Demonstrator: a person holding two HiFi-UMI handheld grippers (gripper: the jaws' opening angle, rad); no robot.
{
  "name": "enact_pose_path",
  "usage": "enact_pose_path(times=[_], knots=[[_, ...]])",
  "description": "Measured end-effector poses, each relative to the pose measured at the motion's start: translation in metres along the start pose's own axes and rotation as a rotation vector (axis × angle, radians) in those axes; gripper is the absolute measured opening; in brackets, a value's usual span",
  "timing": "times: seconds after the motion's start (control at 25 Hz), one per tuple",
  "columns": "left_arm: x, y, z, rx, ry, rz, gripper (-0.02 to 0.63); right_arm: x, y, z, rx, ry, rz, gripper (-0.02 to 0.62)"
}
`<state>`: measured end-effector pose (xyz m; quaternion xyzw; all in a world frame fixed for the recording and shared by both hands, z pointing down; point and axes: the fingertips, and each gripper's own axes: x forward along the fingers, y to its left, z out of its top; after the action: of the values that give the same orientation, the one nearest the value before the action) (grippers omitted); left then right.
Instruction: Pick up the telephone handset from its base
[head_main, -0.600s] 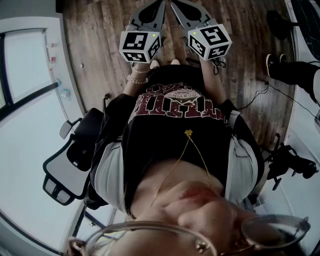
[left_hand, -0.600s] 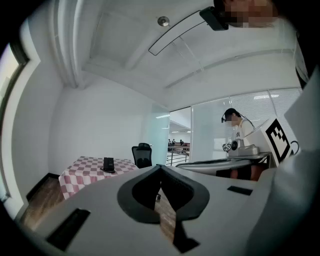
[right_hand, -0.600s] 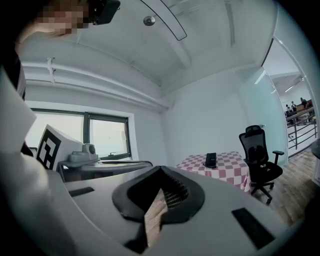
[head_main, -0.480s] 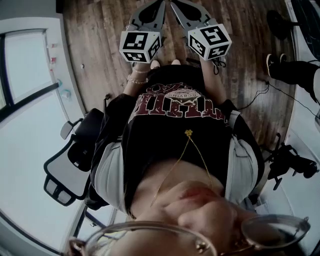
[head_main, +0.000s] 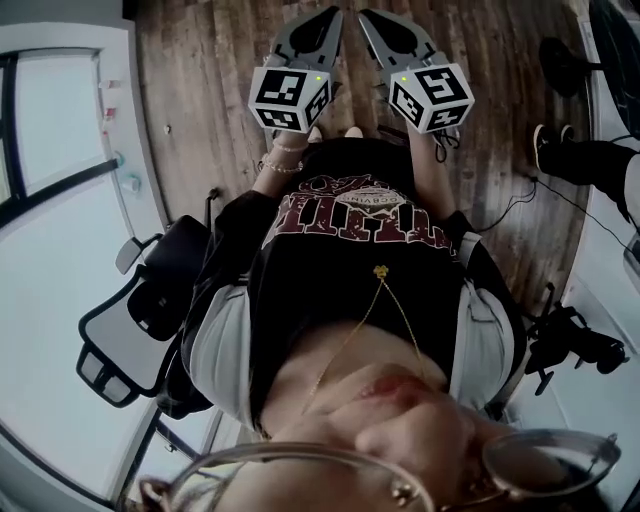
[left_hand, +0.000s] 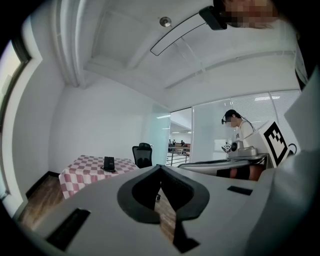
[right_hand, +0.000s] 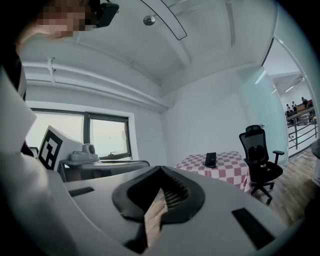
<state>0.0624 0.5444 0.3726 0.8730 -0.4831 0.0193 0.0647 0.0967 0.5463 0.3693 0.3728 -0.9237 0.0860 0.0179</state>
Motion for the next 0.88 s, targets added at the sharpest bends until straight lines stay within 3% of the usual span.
enact_pose_path(times=[0.4,0.88], knots=[[-0.004,0.007,-0.004,-0.017,0.008,0.006,0.008,0.005,0.000,-0.004,-0.015,0.021,0.015,0.020],[0.032,0.071,0.001,-0.008,0.009,-0.017,0.009,0.078,-0.016,0.003,0.020,0.015,0.033,0.020]])
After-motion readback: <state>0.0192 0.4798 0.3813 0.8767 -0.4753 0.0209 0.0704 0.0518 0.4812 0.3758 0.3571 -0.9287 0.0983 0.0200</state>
